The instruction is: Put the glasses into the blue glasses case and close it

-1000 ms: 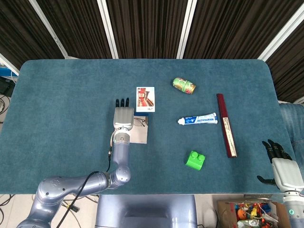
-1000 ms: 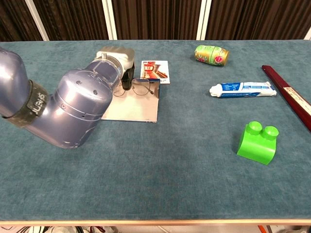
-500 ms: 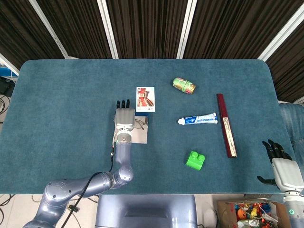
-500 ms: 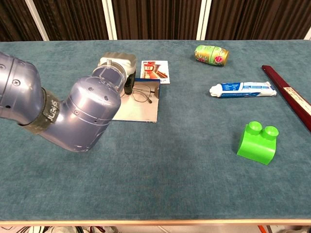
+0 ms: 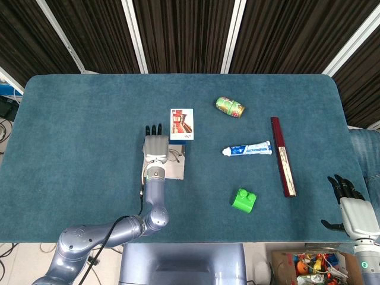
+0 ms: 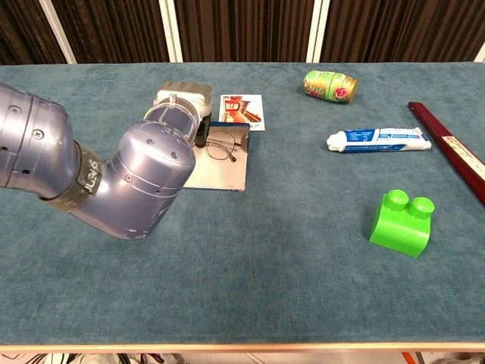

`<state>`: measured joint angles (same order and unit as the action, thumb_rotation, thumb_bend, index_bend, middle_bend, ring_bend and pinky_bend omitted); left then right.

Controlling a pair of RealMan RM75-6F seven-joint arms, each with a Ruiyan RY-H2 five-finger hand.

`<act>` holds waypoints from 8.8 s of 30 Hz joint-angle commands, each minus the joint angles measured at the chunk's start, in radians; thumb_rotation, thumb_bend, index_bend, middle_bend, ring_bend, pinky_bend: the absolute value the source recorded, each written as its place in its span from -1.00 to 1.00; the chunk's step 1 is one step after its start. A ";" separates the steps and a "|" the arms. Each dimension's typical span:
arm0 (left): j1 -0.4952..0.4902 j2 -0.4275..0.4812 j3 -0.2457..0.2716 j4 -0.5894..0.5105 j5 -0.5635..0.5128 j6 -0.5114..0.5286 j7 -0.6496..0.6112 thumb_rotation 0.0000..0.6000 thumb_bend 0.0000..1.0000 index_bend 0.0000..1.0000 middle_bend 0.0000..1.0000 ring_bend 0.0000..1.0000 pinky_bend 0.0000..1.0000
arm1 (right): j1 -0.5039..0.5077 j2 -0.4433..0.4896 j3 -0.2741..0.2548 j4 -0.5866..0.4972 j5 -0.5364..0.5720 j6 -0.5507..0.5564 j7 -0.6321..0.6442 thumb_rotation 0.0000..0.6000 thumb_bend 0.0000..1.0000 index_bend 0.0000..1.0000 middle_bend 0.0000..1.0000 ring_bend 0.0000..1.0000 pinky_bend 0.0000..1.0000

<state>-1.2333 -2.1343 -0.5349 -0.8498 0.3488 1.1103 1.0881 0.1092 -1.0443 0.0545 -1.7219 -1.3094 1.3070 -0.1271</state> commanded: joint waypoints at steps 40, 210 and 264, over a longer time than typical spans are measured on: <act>0.169 0.194 0.076 -0.453 0.128 0.141 -0.027 1.00 -0.23 -0.42 -0.92 -1.00 -0.95 | 0.003 0.004 -0.002 -0.008 0.009 -0.008 -0.002 1.00 -0.85 -1.00 -1.00 -0.98 -0.55; 0.275 0.329 0.397 -0.599 0.310 0.022 -0.227 1.00 -0.62 -0.73 -0.57 -0.83 -0.85 | 0.009 0.012 0.010 -0.037 0.086 -0.025 -0.030 1.00 -0.80 -1.00 -1.00 -0.94 -0.55; 0.315 0.232 0.368 -0.462 0.422 0.015 -0.189 1.00 -0.32 -0.59 -0.83 -0.88 -0.91 | 0.013 0.018 0.009 -0.045 0.101 -0.037 -0.027 1.00 -0.80 -1.00 -1.00 -0.94 -0.55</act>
<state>-0.9180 -1.9025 -0.1664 -1.3125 0.7695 1.1246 0.8982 0.1226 -1.0260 0.0635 -1.7669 -1.2080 1.2704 -0.1545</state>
